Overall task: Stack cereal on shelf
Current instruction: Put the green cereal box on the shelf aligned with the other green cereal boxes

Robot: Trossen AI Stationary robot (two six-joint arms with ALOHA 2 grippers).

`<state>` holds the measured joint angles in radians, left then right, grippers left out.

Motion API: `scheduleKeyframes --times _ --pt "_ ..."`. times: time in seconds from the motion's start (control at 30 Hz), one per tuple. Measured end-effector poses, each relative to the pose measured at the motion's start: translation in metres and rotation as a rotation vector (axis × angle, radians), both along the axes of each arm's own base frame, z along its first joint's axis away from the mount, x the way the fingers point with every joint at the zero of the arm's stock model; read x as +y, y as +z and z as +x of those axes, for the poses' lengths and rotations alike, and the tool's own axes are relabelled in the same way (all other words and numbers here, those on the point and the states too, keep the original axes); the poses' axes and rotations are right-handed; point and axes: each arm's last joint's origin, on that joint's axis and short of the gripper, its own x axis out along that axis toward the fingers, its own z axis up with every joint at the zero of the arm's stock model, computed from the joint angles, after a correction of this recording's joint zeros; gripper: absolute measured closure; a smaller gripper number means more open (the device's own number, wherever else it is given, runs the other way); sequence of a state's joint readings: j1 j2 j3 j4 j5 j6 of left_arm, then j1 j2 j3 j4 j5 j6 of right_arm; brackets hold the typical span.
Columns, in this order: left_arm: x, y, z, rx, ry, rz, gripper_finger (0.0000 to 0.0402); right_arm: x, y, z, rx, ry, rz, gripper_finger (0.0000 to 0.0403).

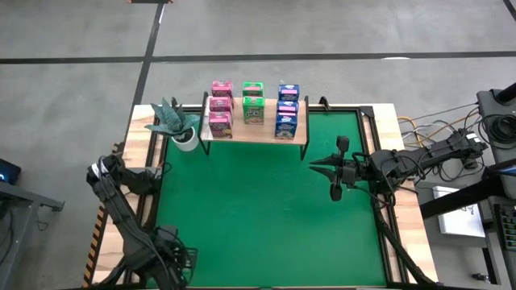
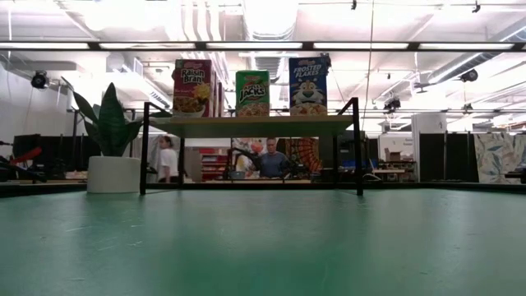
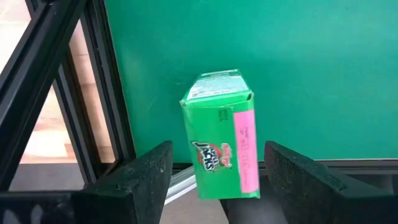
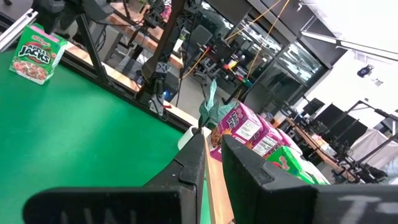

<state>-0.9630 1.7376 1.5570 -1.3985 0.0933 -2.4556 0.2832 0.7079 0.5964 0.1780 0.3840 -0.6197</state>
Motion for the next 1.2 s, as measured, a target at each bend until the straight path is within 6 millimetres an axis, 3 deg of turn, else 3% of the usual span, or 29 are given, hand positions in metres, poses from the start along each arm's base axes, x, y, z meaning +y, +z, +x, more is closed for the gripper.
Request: scheduleKeyframes --times 0.6,1.2 --pt "0.0 -0.005 -0.001 0.008 0.003 0.022 0.0166 0.0 0.0 0.0 0.001 0.0 -0.001 0.036" --pt "-0.006 -0.025 0.003 0.024 -0.012 0.046 0.017 0.0 0.0 0.0 0.001 0.0 -0.002 0.036"
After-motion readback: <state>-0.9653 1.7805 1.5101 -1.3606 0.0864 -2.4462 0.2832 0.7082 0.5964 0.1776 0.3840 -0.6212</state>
